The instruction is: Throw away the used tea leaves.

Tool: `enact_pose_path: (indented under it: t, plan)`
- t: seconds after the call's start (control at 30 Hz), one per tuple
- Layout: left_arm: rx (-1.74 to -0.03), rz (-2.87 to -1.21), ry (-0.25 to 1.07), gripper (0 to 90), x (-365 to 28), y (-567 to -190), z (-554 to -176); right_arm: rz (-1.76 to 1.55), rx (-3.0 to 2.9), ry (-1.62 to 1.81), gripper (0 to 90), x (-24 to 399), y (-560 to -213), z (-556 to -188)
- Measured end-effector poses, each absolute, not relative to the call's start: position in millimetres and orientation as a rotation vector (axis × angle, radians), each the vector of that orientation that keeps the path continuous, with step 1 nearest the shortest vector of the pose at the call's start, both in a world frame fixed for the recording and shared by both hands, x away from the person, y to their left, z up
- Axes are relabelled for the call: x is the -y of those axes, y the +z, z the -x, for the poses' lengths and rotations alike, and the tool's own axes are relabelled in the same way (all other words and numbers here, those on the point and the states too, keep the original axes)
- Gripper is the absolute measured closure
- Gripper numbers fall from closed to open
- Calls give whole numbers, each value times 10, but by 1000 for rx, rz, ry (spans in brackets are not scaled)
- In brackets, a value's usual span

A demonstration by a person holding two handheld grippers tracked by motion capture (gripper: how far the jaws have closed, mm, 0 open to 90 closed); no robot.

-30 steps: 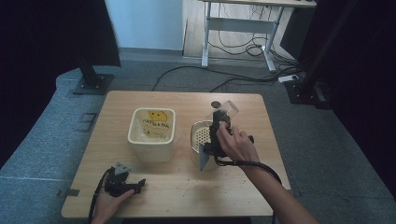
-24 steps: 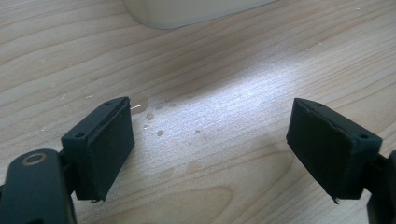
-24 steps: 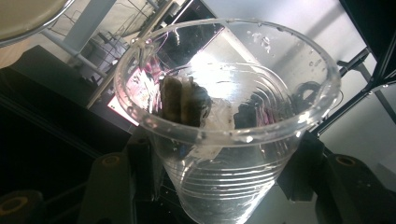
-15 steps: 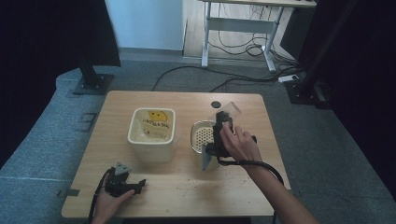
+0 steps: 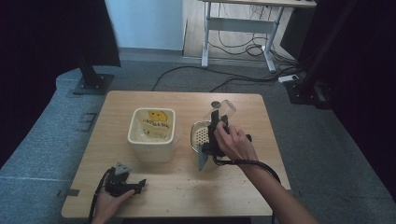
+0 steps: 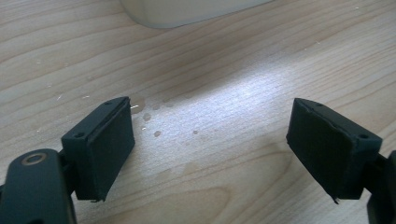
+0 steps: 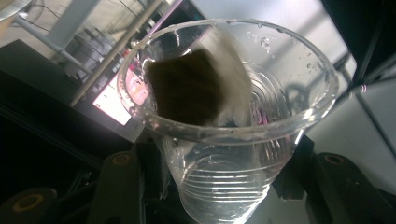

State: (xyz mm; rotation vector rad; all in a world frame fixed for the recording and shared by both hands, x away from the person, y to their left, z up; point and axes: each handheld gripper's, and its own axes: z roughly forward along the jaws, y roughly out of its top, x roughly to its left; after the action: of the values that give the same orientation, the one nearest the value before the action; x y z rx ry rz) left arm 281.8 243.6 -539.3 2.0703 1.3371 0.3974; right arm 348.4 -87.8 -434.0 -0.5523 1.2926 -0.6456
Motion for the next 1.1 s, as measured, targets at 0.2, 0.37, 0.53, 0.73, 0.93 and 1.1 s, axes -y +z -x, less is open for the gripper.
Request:
enact_pose_path:
  t: [0.2,0.37,0.53,0.73,0.93,1.1]
  plan:
    - [-1336,-2072,399,148,-2449,-5387,-2811,522,-1283,-629,484,899,-4320,-3462]
    - [-1334,-2075,397,148,-2443,-5389,-2820,483,-1334,-575,483,906,-4328,-3449]
    - [-1335,-2075,397,148,-2443,-5393,-2825,443,-1376,-534,477,937,-4356,-3454]
    - [-1336,-2072,397,148,-2439,-5392,-2821,356,-1448,-446,476,974,-4346,-3456]
    - [-1337,-2072,398,148,-2441,-5393,-2822,155,-1585,-218,480,1013,-4207,-3454]
    - [-1335,-2071,396,148,-2444,-5388,-2819,-5,-1692,-25,483,1036,-4129,-3444]
